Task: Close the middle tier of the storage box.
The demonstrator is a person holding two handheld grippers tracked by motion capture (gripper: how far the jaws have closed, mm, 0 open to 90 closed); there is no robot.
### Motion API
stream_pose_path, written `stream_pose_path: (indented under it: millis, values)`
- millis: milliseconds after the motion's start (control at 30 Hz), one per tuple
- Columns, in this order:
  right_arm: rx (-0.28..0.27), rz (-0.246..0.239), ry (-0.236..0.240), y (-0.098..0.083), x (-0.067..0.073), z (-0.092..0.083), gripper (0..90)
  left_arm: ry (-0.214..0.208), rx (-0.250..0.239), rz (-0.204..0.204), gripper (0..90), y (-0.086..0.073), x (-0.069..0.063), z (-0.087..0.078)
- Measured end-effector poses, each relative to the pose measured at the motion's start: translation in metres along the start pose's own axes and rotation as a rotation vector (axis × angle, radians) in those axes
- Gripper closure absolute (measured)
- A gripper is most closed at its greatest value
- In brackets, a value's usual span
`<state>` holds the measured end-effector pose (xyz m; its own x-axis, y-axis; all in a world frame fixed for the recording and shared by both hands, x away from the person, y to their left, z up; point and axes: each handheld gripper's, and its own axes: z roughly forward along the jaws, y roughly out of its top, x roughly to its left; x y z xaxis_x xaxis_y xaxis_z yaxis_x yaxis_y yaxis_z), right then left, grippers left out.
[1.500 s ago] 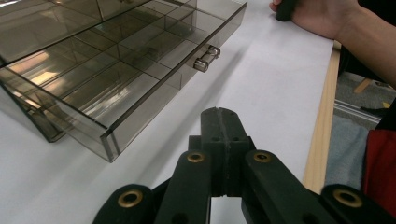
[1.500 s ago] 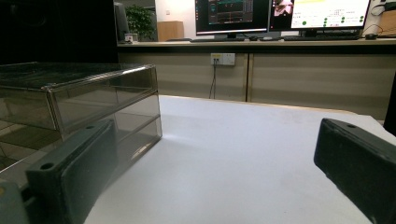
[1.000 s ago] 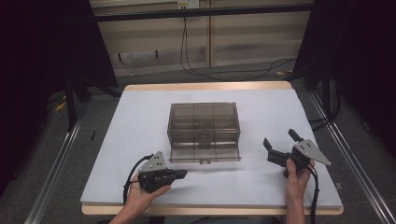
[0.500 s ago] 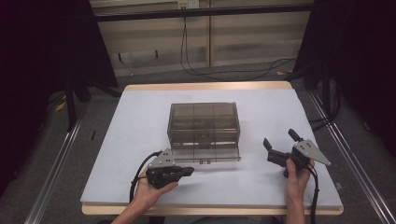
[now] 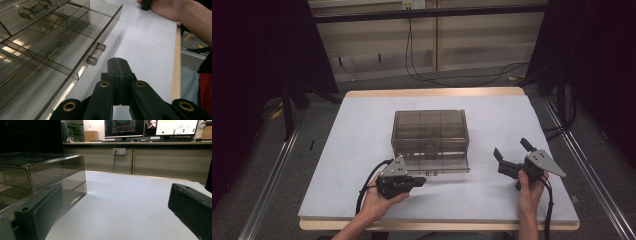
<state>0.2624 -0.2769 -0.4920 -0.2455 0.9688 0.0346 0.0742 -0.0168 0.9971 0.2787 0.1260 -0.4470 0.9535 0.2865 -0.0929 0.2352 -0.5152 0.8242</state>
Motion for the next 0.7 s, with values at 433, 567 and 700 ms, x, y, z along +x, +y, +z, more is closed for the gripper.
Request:
stream_pose_path:
  millis: [433,567,700]
  values:
    - [0.0,0.001,0.003,0.0,-0.001,0.0,0.0,-0.017,0.041,0.012,90.0,0.009,0.004,0.017]
    - [0.003,0.002,0.007,0.0,0.0,0.0,0.0,-0.021,0.052,0.01,90.0,0.012,0.004,0.022]
    - [0.002,0.004,0.002,0.0,0.0,0.0,0.0,-0.024,0.073,0.016,90.0,0.012,0.004,0.026]
